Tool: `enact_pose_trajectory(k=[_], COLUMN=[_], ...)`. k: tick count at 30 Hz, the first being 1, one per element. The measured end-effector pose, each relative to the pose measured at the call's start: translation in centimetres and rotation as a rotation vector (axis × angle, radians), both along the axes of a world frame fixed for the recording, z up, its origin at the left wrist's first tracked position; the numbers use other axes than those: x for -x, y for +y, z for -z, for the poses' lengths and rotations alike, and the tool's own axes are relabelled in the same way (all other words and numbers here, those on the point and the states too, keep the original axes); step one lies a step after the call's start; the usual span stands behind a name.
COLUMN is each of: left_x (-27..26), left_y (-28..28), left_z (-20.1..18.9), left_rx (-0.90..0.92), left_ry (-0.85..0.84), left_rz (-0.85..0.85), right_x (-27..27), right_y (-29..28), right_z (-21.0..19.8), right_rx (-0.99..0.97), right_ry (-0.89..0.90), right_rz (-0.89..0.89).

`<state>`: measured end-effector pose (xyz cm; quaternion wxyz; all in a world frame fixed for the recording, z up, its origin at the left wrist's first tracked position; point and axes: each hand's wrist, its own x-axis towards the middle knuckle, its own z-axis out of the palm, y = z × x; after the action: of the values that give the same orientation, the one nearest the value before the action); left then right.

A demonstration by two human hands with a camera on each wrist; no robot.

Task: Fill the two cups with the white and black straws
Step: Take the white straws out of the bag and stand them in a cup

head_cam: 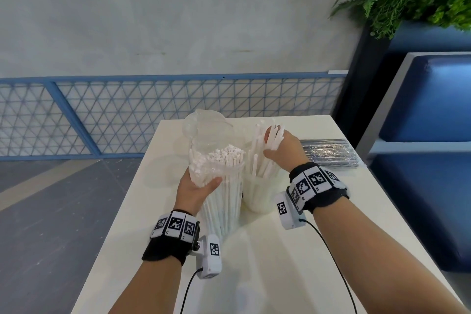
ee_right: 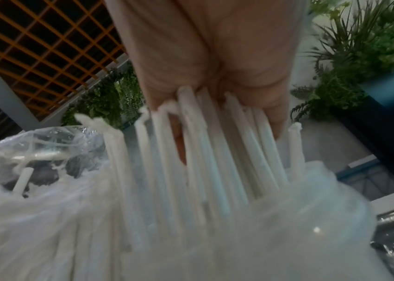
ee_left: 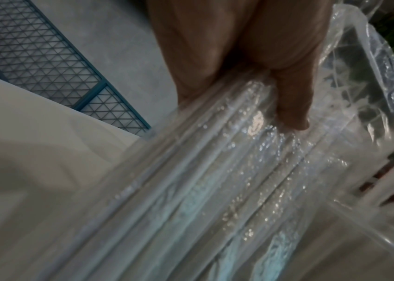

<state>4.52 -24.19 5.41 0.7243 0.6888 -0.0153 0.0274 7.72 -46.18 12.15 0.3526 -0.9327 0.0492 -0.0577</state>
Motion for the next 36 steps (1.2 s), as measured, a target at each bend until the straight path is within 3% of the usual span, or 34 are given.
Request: enact_pose_trajectory(k=[6, 16, 18, 22, 31, 36], left_x=[0.0, 0.2, 0.2, 0.2, 0.2, 0.2], left_y=[0.1, 0.5, 0.5, 0.3, 0.3, 0.5], left_z=[0.2, 0.4, 0.4, 0.3, 0.7, 0.8], left_rx=[0.002, 0.008, 0.015, 0.02, 0.004, 0.006], left_ry=[-0.012, -0.008, -0.011, -0.016, -0.011, -0.009], left_rz=[0.008, 0.003, 0.006, 0.014, 0.009, 0.014], right_x=[0.6, 0.8, 0.7, 0.8, -0.7, -0.4], right_y=[0.5, 0.0, -0.6, -0.8, 0.3, 0.7], right_z=[-1.1, -1.9, -1.8, -0.1, -0.9, -2.4], right_rx=[-0.192, -0.133, -0.182, -0.155, -0.007, -0.013], right_ry=[-0.1, -0.285, -0.226, 0.066, 0.109, -0.002], right_rz=[-0.035, 0.058, 0.065, -0.036, -0.029, -0.061])
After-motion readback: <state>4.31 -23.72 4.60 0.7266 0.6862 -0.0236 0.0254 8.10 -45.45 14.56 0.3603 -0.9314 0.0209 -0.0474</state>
